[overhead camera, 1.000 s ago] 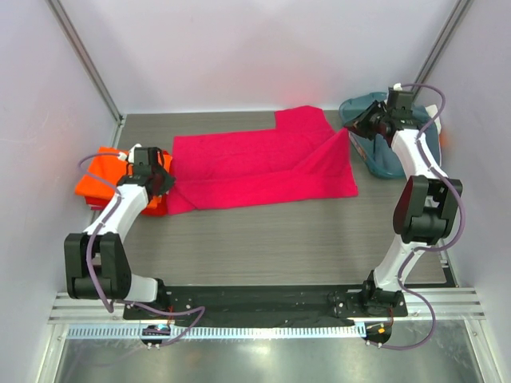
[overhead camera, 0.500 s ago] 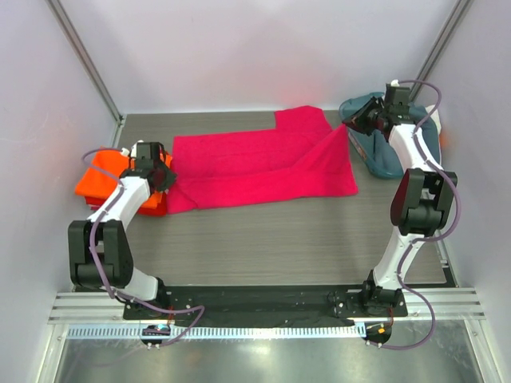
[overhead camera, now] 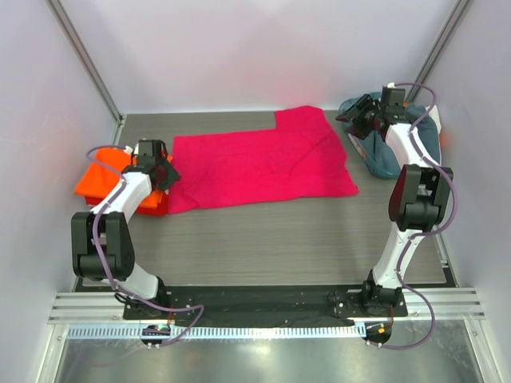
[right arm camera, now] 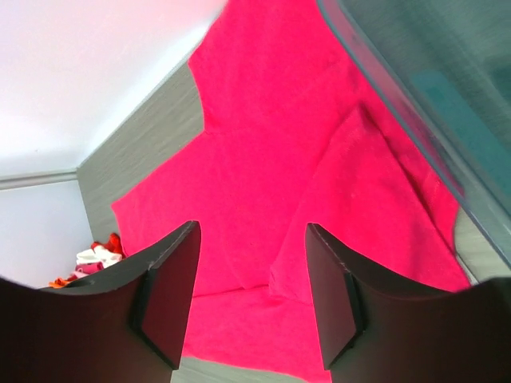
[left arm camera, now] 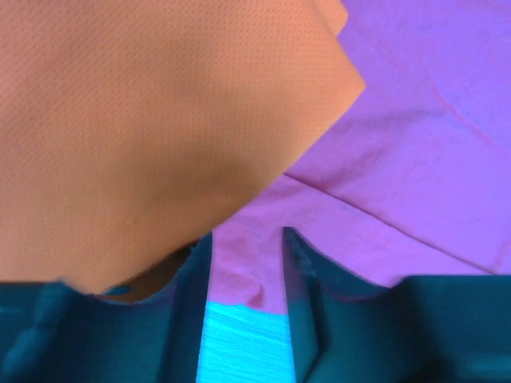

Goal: Fold and stack the t-shirts
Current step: Fold the tshirt

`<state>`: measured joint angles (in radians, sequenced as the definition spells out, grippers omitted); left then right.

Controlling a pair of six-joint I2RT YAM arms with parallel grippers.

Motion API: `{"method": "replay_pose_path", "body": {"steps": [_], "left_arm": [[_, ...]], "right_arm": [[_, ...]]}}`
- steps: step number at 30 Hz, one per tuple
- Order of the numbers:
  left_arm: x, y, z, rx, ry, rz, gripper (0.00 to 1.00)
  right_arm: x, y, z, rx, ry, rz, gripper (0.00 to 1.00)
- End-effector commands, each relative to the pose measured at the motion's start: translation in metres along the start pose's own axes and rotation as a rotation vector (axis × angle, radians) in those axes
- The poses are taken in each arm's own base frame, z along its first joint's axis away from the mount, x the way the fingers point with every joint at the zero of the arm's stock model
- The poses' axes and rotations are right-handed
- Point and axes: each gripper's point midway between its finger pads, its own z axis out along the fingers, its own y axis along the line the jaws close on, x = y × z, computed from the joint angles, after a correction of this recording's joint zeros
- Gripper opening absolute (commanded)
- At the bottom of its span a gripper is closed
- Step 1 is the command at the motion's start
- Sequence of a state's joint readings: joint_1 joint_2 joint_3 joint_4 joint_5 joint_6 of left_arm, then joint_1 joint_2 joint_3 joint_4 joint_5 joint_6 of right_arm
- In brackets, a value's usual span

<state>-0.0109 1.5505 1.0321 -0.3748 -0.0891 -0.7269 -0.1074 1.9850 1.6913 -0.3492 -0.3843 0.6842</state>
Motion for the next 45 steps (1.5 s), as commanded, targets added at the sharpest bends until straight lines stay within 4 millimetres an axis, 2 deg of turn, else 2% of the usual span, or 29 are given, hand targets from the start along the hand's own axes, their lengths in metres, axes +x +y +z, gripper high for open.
{"method": "replay_pose_path", "body": {"steps": [1,2,3,4,5,6,7,8,9,10,11,12,13,14,15,16,23,28,38,41,44,45], "left_arm": [[-0.024,-0.017,-0.028,0.085,-0.081,-0.005,0.44],[-0.023,-0.017,-0.032,0.095,-0.081,-0.003,0.46],[-0.022,-0.02,-0.037,0.111,-0.084,0.0,0.48],[-0.021,-0.021,-0.042,0.123,-0.088,0.006,0.5],[-0.026,-0.025,-0.054,0.147,-0.118,0.011,0.51],[-0.025,-0.026,-0.059,0.139,-0.134,0.023,0.52],[-0.024,-0.025,-0.064,0.138,-0.139,0.032,0.52],[-0.024,-0.029,-0.075,0.156,-0.153,0.038,0.53],[-0.019,-0.026,-0.078,0.154,-0.139,0.04,0.53],[-0.012,-0.025,-0.08,0.163,-0.122,0.042,0.53],[-0.008,-0.023,-0.082,0.17,-0.115,0.037,0.53],[-0.007,-0.024,-0.092,0.193,-0.129,0.026,0.54],[0.002,-0.018,-0.092,0.193,-0.113,0.017,0.55],[0.006,-0.015,-0.094,0.196,-0.116,0.008,0.57],[0.004,-0.016,-0.105,0.226,-0.147,-0.013,0.6],[0.013,-0.009,-0.102,0.221,-0.136,-0.016,0.63],[0.033,0.008,-0.112,0.235,-0.145,-0.063,0.65],[0.048,0.015,-0.108,0.257,-0.138,-0.095,0.65],[0.051,0.026,-0.11,0.232,-0.16,-0.086,0.66],[0.049,0.026,-0.112,0.235,-0.167,-0.085,0.66],[0.049,0.027,-0.114,0.234,-0.177,-0.082,0.66],[0.049,0.028,-0.113,0.232,-0.176,-0.081,0.66]], "right_arm": [[-0.014,0.026,-0.032,-0.041,-0.084,-0.052,0.61],[-0.002,0.016,-0.035,-0.021,-0.07,-0.045,0.61],[-0.003,0.023,-0.051,-0.034,-0.1,-0.057,0.61],[0.01,0.009,-0.052,-0.009,-0.096,-0.044,0.61],[0.015,0.007,-0.058,-0.008,-0.104,-0.041,0.61],[0.016,0.014,-0.076,-0.027,-0.137,-0.048,0.61],[0.018,0.012,-0.081,-0.034,-0.161,-0.048,0.61],[0.038,-0.013,-0.079,0.021,-0.15,-0.013,0.61],[0.043,-0.018,-0.085,0.028,-0.167,-0.005,0.61],[0.041,-0.013,-0.098,0.002,-0.22,-0.012,0.61],[0.059,-0.04,-0.098,0.068,-0.225,0.023,0.6],[0.065,-0.047,-0.101,0.079,-0.24,0.038,0.57],[0.079,-0.059,-0.106,0.077,-0.255,0.052,0.54],[0.077,-0.061,-0.109,0.069,-0.294,0.068,0.53],[0.082,-0.067,-0.111,0.077,-0.305,0.081,0.52],[0.091,-0.074,-0.113,0.08,-0.312,0.09,0.5],[0.116,-0.117,-0.103,0.183,-0.301,0.135,0.48],[0.121,-0.14,-0.098,0.224,-0.354,0.161,0.52],[0.127,-0.164,-0.067,0.26,-0.343,0.222,0.52],[0.123,-0.168,-0.061,0.272,-0.354,0.224,0.45],[0.118,-0.172,-0.06,0.308,-0.36,0.216,0.29],[0.117,-0.176,-0.061,0.326,-0.37,0.217,0.16]]}}
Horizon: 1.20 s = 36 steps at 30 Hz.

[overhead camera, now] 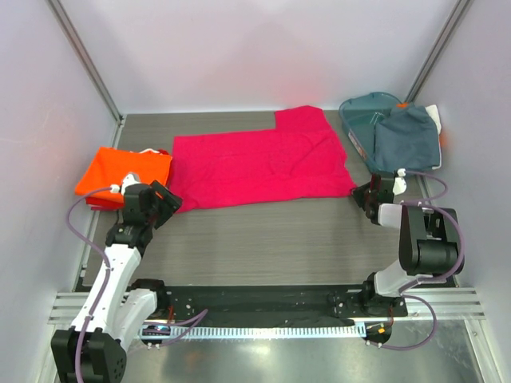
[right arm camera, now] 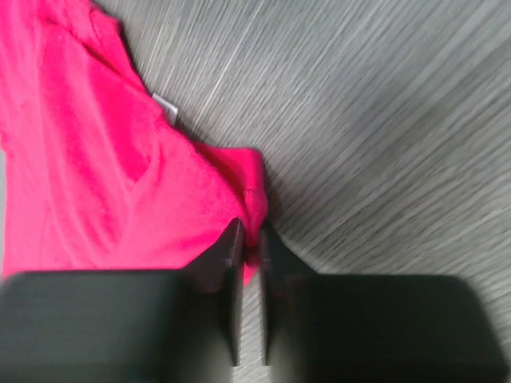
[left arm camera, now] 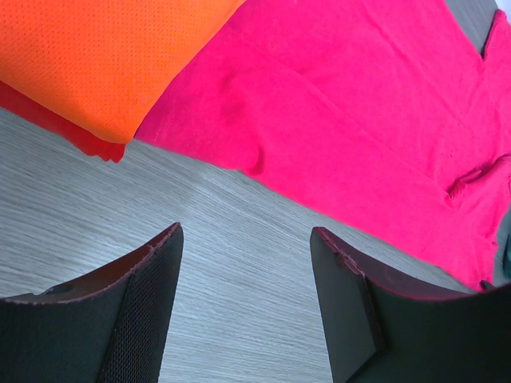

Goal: Fold and stack the t-shirts
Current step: Fold the tshirt

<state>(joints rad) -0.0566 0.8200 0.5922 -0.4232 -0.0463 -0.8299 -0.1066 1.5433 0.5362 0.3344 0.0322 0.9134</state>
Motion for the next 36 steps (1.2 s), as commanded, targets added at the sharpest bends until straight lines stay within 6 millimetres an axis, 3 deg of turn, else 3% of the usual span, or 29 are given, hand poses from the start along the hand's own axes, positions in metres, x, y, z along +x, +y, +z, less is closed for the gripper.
{"method": "replay_pose_path", "body": {"steps": [1,2,5,6,9,12,13,16,17,19,25,31,32,36], "left_arm": [[-0.01,-0.004,-0.004,0.015,-0.044,0.015,0.66],[-0.009,-0.003,-0.004,0.01,-0.04,0.019,0.66],[-0.004,0.002,-0.001,-0.014,-0.018,0.026,0.66],[0.0,0.004,0.0,-0.012,-0.004,0.023,0.66],[0.011,0.007,0.006,0.0,0.018,0.001,0.65],[0.021,0.01,0.011,0.014,0.031,-0.033,0.65],[0.023,0.011,0.012,0.018,0.033,-0.037,0.64],[0.032,0.014,0.016,0.022,0.036,-0.064,0.63],[0.031,0.013,0.017,0.033,0.023,-0.073,0.63],[0.038,0.018,0.021,0.022,0.027,-0.1,0.63],[0.05,0.016,0.037,0.044,0.009,-0.214,0.63],[0.049,0.016,0.049,-0.009,-0.063,-0.261,0.59],[0.051,0.021,0.053,-0.035,-0.069,-0.28,0.52],[0.05,0.03,0.065,-0.084,-0.103,-0.313,0.5]], "right_arm": [[-0.023,0.006,0.004,0.017,-0.093,-0.003,0.09],[-0.025,0.002,0.003,0.027,-0.099,0.0,0.02],[-0.028,-0.009,-0.012,0.048,-0.109,0.0,0.01],[-0.034,-0.003,-0.024,0.025,-0.134,0.0,0.01],[-0.018,-0.027,-0.042,0.093,-0.087,-0.033,0.01],[-0.029,-0.049,-0.063,0.169,-0.127,-0.032,0.01],[-0.035,-0.046,-0.072,0.147,-0.159,-0.021,0.01],[-0.031,-0.071,-0.084,0.195,-0.159,0.006,0.01],[-0.035,-0.071,-0.089,0.177,-0.187,0.024,0.01],[-0.03,-0.086,-0.092,0.198,-0.197,0.034,0.01],[-0.025,-0.095,-0.095,0.197,-0.203,0.022,0.01],[-0.027,-0.093,-0.096,0.185,-0.216,0.022,0.01],[-0.028,-0.093,-0.096,0.183,-0.219,0.023,0.01],[-0.028,-0.091,-0.098,0.164,-0.226,0.021,0.01]]}}
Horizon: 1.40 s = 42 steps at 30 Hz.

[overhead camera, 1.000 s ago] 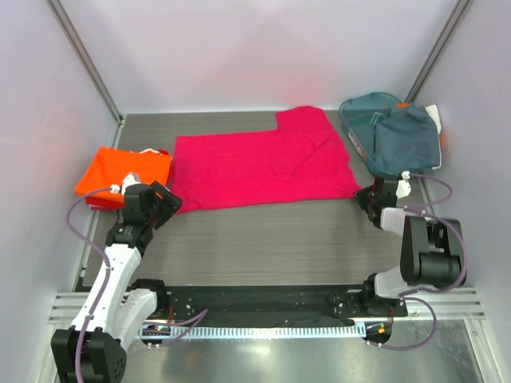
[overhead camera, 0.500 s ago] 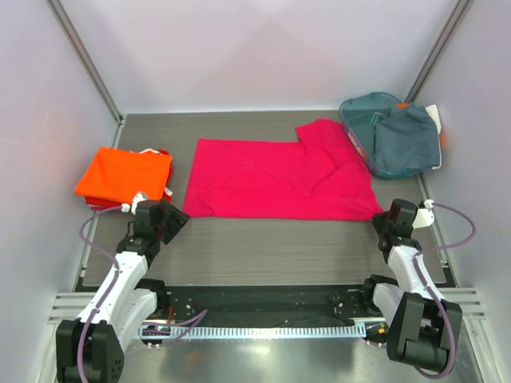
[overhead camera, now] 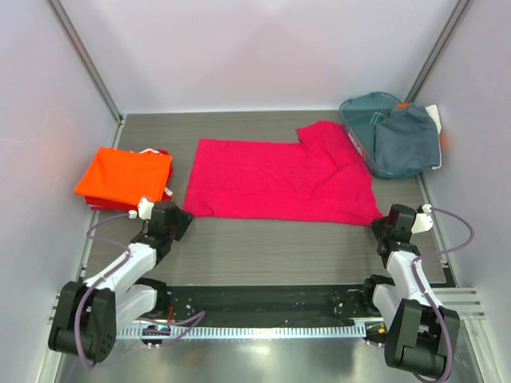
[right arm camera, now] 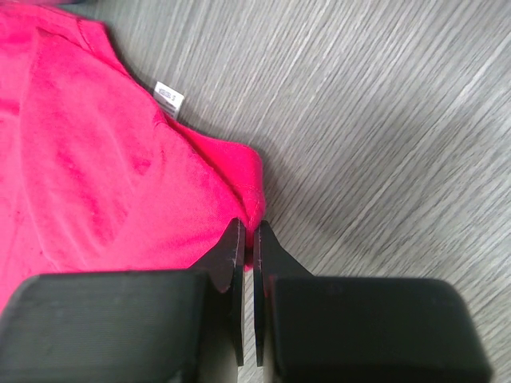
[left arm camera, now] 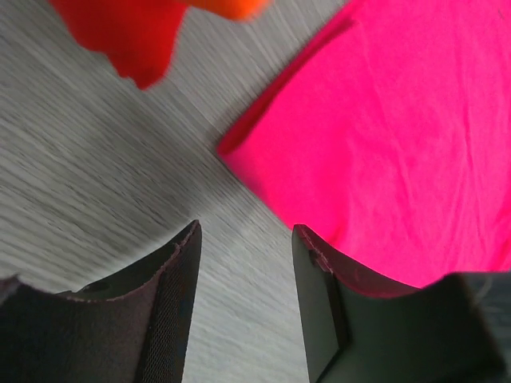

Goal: Fold and stack the t-shirts
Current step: Fold the tshirt

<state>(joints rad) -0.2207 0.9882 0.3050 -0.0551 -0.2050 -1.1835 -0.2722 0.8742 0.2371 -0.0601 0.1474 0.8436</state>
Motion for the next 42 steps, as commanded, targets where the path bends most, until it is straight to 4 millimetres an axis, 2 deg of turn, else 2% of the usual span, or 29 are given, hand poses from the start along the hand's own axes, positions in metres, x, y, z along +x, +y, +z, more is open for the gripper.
{"method": "replay_pose_path", "body": {"steps": [1,10,14,19,20,24,25,26,30,32,35,38,41,42], "left_arm": [[-0.02,-0.007,0.011,0.005,-0.117,-0.083,0.5],[-0.018,0.001,0.029,-0.04,-0.129,-0.123,0.49],[-0.015,0.002,0.035,-0.056,-0.123,-0.134,0.31],[-0.023,0.006,0.04,-0.109,-0.158,-0.123,0.14],[-0.025,0.007,0.04,-0.118,-0.164,-0.105,0.02],[-0.04,0.005,0.031,-0.194,-0.189,-0.017,0.0],[-0.042,0.011,0.026,-0.235,-0.188,0.008,0.0],[-0.047,0.003,0.024,-0.228,-0.196,0.013,0.0],[-0.056,-0.006,0.009,-0.207,-0.21,0.026,0.0],[-0.055,-0.004,0.004,-0.206,-0.205,0.028,0.0],[-0.051,0.001,-0.001,-0.209,-0.19,0.032,0.0],[-0.05,0.005,-0.004,-0.216,-0.183,0.036,0.0],[-0.051,0.004,-0.005,-0.215,-0.178,0.039,0.0],[-0.054,0.002,-0.006,-0.216,-0.18,0.037,0.0]], "right_arm": [[-0.013,0.004,-0.001,-0.017,-0.059,-0.007,0.01],[-0.012,0.004,-0.001,-0.024,-0.051,-0.009,0.01],[-0.012,0.004,-0.001,-0.025,-0.054,-0.008,0.01],[-0.012,0.005,-0.002,-0.03,-0.055,-0.007,0.01],[-0.013,0.006,-0.002,-0.034,-0.058,-0.008,0.01],[-0.012,0.003,-0.004,-0.012,-0.044,-0.008,0.01],[-0.015,0.006,-0.006,-0.013,-0.045,-0.006,0.01],[-0.016,0.007,-0.007,-0.009,-0.042,-0.004,0.01],[-0.027,0.019,-0.017,-0.015,-0.04,0.001,0.01],[-0.03,0.022,-0.021,-0.018,-0.046,0.005,0.01],[-0.026,0.011,-0.024,0.045,-0.017,0.002,0.01],[-0.025,0.009,-0.025,0.075,-0.005,0.019,0.01],[-0.033,0.026,-0.028,0.038,-0.004,0.063,0.01],[-0.043,0.042,-0.031,0.008,-0.018,0.079,0.01]]}}
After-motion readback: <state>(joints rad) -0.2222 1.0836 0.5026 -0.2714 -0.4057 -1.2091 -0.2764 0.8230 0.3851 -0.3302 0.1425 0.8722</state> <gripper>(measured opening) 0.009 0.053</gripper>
